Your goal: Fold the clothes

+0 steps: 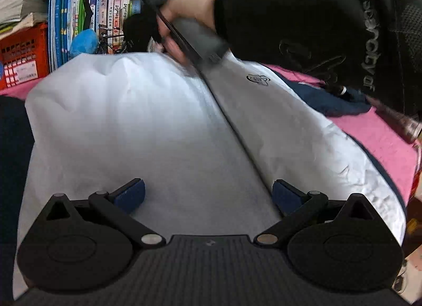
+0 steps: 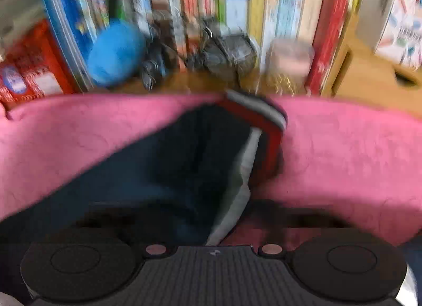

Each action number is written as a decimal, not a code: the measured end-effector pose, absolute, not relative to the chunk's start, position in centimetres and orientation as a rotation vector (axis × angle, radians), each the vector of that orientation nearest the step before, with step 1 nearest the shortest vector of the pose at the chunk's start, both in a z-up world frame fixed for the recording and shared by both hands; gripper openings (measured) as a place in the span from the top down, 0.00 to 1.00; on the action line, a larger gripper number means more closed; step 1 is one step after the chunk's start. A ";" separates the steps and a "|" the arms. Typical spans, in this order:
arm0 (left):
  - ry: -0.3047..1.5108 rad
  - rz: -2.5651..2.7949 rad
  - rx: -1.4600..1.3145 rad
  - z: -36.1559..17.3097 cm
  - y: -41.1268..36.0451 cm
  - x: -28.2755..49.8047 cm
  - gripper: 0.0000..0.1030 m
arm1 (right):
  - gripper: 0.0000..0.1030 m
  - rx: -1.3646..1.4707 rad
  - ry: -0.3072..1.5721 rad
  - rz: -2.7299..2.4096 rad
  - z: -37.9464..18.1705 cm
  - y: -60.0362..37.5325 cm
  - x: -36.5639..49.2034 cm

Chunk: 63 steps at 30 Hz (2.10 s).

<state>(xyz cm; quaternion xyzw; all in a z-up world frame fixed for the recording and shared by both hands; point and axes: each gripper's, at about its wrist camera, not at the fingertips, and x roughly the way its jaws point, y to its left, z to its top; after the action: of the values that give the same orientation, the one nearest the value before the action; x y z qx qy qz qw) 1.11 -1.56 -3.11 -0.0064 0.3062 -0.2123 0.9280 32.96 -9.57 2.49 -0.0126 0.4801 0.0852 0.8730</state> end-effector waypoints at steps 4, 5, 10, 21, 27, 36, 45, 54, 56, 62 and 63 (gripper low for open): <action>0.625 -0.439 -0.020 -3.1 -1.6 1.1 0.00 | 0.93 0.021 0.855 0.404 9.3 -5.1 30.8; 0.624 -0.440 -0.022 -3.1 -1.6 1.1 0.00 | 0.93 0.011 0.803 0.494 11.4 -3.4 29.9; 0.621 -0.445 -0.040 -3.2 -1.5 0.8 0.00 | 0.91 -0.098 0.558 0.975 20.3 7.3 23.2; 0.620 -0.447 -0.046 -3.3 -1.2 0.8 0.00 | 0.14 -0.444 0.595 0.670 14.9 2.1 24.6; 0.618 -0.453 -0.062 -3.3 -0.8 0.7 0.00 | 0.65 -0.483 0.915 0.286 4.0 -9.0 29.3; 0.611 -0.479 -0.111 -3.2 0.1 0.6 0.00 | 0.66 -0.535 1.067 0.511 3.8 -14.7 17.8; 0.617 -0.478 -0.063 -3.0 -0.6 0.6 0.00 | 0.56 -0.574 1.003 0.479 2.2 -17.2 10.7; 0.620 -0.470 -0.048 -3.1 -0.5 0.8 0.00 | 0.11 -0.374 0.972 0.409 1.4 -19.1 14.2; 0.620 -0.470 -0.046 -3.1 -0.5 0.8 0.00 | 0.12 -0.259 0.963 0.411 1.3 -20.1 15.0; 0.621 -0.472 -0.047 -3.0 -0.4 0.8 0.00 | 0.89 -0.250 0.855 0.366 1.2 -18.6 15.5; 0.621 -0.474 -0.048 -3.0 -0.3 0.8 0.00 | 0.91 -0.255 0.820 0.351 1.7 -18.2 15.9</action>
<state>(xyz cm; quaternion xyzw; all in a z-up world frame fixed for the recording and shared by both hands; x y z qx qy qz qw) 0.75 -0.34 -3.04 -0.0234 0.3027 -0.2312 0.9243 15.89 -18.25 1.68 -0.1231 0.3955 0.1693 0.8943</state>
